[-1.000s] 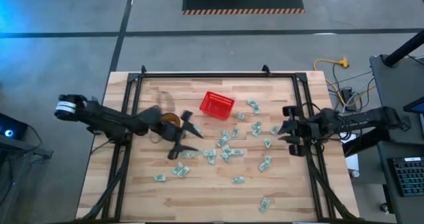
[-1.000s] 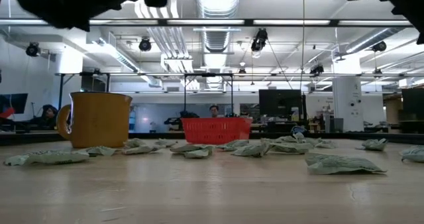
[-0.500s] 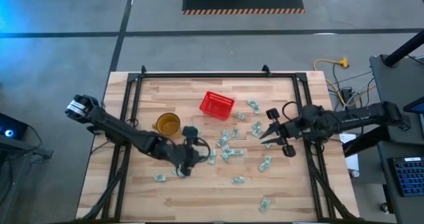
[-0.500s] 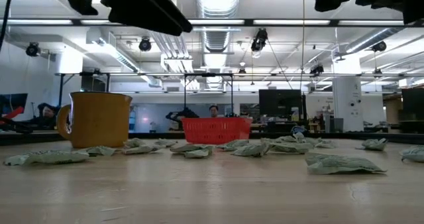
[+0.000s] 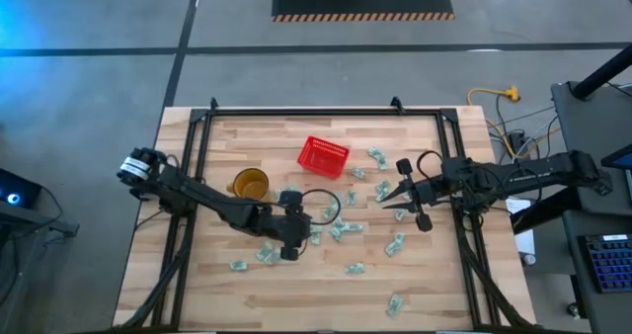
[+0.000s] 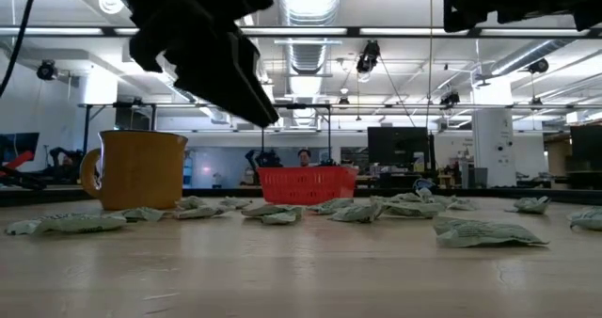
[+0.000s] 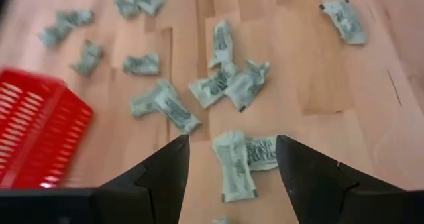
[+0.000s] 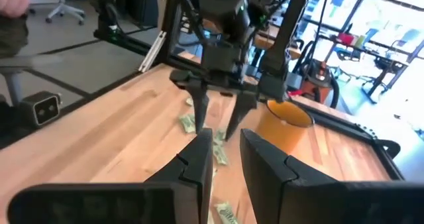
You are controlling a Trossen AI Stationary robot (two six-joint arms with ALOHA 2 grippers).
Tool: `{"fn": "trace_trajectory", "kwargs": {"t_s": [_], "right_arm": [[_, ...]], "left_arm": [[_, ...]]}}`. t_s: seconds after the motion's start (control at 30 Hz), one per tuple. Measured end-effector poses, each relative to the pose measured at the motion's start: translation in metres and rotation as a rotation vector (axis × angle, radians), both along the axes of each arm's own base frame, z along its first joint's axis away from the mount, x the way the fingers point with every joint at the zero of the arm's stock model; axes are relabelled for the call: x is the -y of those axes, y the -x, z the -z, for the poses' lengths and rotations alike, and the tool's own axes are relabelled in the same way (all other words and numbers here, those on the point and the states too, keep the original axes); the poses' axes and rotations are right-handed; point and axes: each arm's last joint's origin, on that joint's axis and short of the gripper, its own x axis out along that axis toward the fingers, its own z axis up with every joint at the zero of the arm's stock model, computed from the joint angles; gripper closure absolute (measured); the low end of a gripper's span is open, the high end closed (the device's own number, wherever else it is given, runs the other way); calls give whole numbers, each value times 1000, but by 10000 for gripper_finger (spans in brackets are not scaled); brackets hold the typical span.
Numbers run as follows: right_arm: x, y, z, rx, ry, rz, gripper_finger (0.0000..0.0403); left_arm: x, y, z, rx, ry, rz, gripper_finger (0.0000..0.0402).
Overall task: Pick and place Stevia / Truvia into bins
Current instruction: Put the stevia packet into the red basket
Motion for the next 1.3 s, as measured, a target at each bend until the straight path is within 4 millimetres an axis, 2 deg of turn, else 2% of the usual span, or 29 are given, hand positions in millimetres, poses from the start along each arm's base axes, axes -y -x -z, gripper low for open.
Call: {"fn": "trace_trajectory", "kwargs": {"t_s": [0.37, 0.47, 0.7, 1.13, 1.3], "right_arm": [[0, 0, 3, -41, -47, 5, 335], [0, 0, 5, -57, -46, 4, 335], [-1, 1, 5, -61, -39, 0, 335], [-1, 1, 5, -60, -36, -1, 335], [-1, 1, 5, -60, -36, -1, 335]], "left_arm": [[-10, -16, 46, -142, 87, -54, 194], [-12, -17, 52, -159, 93, -76, 194], [-15, -17, 53, -155, 106, -107, 200], [-16, -17, 61, -189, 115, -101, 282], [-16, -17, 61, -198, 108, -76, 348]]}}
